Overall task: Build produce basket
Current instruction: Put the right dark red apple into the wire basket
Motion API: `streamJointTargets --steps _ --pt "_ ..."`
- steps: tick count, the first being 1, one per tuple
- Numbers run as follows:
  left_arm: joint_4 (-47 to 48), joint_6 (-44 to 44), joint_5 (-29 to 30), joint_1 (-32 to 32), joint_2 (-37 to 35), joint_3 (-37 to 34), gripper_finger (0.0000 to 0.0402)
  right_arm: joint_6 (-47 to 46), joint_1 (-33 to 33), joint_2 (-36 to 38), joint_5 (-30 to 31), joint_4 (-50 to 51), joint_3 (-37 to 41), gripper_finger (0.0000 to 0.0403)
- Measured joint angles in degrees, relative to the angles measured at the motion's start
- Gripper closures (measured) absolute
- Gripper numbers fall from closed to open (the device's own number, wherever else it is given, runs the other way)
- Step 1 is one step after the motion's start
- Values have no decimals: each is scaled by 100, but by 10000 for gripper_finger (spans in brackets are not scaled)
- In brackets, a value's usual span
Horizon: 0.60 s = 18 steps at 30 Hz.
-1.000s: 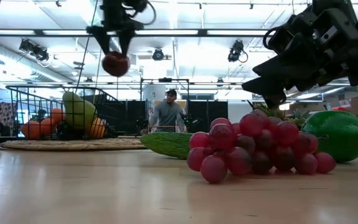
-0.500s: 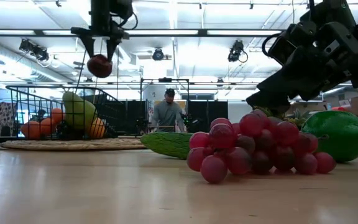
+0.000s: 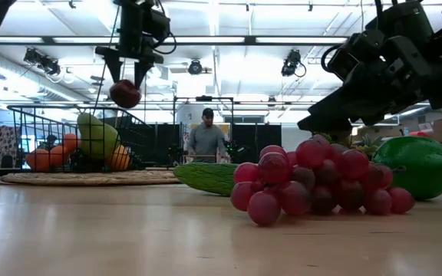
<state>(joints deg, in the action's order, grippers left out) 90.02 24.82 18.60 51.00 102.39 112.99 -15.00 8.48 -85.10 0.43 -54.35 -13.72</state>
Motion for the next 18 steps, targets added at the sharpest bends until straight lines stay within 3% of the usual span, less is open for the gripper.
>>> streamJointTargets --steps 18 --pt "0 -63 48 -239 0 0 86 35 -49 0 0 0 0 207"
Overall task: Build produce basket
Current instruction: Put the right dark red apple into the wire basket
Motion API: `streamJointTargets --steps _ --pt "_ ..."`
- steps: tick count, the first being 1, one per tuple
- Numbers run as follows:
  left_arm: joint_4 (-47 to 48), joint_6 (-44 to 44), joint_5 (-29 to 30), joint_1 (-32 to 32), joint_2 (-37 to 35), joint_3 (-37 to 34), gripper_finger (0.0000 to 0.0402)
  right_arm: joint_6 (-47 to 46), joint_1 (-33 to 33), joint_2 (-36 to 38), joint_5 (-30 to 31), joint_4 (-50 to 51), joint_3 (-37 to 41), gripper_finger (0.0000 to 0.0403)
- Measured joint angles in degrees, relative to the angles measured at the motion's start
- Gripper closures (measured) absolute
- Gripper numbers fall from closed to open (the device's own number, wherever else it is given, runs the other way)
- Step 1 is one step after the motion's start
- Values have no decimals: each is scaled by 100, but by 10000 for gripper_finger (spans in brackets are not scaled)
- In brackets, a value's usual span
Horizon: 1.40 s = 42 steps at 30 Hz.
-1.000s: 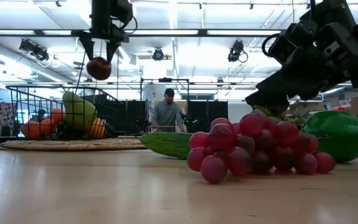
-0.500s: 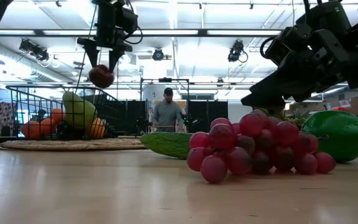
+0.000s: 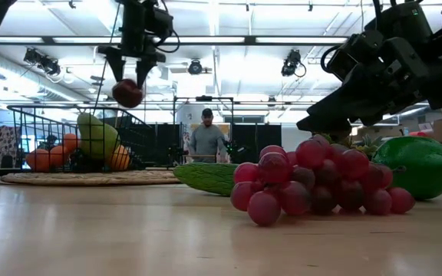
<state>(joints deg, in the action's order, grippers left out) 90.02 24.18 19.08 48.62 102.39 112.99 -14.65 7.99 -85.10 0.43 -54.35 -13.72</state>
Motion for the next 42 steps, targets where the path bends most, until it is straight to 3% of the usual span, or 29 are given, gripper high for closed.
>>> streamJointTargets --steps 15,42 --pt "-10 -548 32 -679 0 -2 86 28 0 0 0 0 0 207" --pt "-2 -739 264 -501 0 -2 85 -12 -63 0 -2 4 0 207"
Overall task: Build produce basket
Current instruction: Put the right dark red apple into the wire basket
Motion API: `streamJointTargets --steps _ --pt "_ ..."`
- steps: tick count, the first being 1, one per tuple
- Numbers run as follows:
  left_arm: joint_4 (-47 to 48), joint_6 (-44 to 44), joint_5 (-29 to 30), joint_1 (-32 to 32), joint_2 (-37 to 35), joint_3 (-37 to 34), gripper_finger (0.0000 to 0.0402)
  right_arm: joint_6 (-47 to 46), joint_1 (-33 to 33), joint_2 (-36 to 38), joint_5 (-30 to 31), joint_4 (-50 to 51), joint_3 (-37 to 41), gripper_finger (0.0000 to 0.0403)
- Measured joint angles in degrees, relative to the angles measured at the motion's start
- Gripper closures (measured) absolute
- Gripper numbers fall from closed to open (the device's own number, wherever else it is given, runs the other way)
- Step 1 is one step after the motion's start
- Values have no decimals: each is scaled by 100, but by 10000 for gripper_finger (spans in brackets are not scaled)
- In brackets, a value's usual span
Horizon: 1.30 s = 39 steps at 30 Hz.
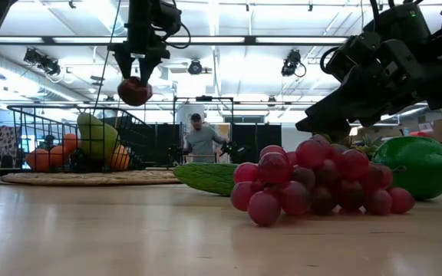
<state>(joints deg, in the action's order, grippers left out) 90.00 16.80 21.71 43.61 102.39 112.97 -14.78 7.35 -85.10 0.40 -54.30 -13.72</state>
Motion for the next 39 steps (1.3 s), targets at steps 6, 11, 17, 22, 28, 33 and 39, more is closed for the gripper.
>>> streamJointTargets --steps 6,11,17,22,28,33,39 --pt "0 -141 30 30 0 0 85 -3 0 0 0 11 0 207" --pt "1 -223 267 193 -7 -213 85 -8 0 -1 0 42 0 207" --pt "6 -225 356 471 -4 -1368 85 -30 0 -2 0 190 0 207" --pt "7 -231 355 521 -4 -2198 85 -7 -6 -2 0 195 0 207" --pt "-126 -36 360 426 -4 -2437 85 91 -162 -2 20 162 0 207" --pt "-230 54 -42 251 -4 -2437 85 102 -257 -2 11 138 0 207" --pt "-419 53 -391 131 -4 -2437 85 102 -262 -2 0 138 0 207"
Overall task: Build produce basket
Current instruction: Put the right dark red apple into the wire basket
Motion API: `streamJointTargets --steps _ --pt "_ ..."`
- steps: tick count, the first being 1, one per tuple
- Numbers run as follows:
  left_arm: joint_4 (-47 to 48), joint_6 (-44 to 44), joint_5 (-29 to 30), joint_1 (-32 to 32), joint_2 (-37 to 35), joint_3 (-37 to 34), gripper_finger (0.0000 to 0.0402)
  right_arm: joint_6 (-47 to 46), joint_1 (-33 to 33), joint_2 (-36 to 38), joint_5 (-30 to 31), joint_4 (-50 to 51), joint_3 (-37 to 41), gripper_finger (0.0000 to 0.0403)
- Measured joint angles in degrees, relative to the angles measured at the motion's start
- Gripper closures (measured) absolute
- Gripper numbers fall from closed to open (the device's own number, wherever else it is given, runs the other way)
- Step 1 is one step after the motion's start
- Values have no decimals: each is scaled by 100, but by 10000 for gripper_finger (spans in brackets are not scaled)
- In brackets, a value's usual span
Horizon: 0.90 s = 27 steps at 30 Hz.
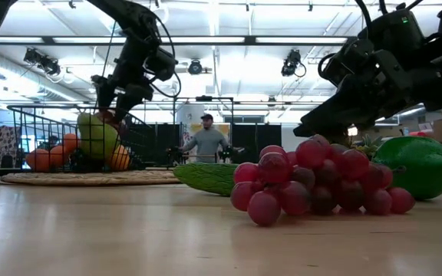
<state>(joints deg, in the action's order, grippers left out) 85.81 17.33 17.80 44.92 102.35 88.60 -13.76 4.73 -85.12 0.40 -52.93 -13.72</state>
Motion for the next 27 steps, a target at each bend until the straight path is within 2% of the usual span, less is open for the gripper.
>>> streamJointTargets --steps 7,15,27 --pt "-169 -293 43 -14 -40 0 85 25 0 0 109 -11 0 207" --pt "-791 -1010 80 -55 -494 4 85 42 -4 0 402 -287 0 207" --pt "-1137 -1054 -75 -282 -546 4 85 -148 -6 0 470 -521 0 207"
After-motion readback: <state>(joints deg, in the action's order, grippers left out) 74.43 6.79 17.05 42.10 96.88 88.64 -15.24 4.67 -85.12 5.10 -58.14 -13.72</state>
